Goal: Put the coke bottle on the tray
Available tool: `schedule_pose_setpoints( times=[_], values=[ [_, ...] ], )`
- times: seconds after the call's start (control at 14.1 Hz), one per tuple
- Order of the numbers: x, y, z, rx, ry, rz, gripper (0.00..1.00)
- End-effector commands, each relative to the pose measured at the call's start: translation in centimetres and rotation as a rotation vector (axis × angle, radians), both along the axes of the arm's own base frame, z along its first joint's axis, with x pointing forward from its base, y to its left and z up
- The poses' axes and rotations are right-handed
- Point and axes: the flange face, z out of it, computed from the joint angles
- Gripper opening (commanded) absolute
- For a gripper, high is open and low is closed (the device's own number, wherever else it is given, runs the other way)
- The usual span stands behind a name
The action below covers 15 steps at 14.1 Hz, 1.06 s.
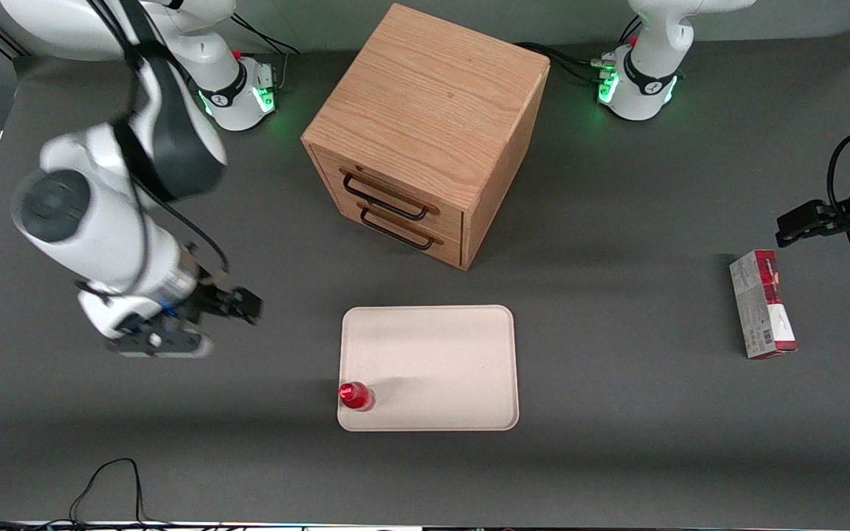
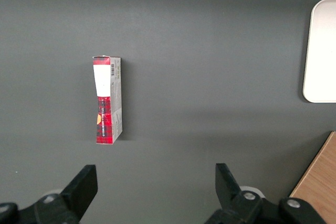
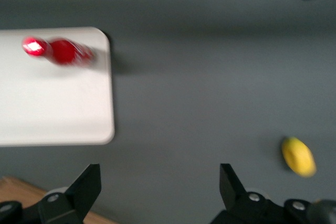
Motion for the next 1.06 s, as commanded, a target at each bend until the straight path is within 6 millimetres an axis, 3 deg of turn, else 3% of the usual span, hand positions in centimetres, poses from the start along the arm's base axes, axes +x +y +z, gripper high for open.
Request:
schedule_pose_setpoints(
  times=[0.0,0.21,0.42,0.71,0.99],
  values=[
    [-6.1,-4.1,2.1,0.034,0.023,-0.026,1.00],
    [-10.5,-8.5,4.8,0.045,-0.004,-0.085,1.00],
    [-12.3,-11.8,7.5,0.047,0.003,-0.118,1.00],
    [-13.5,-13.2,9.2,0.051,-0.002,-0.113,1.00],
    [-13.7,-13.2,10.1,0.047,-0.015,-0.108,1.00]
  ],
)
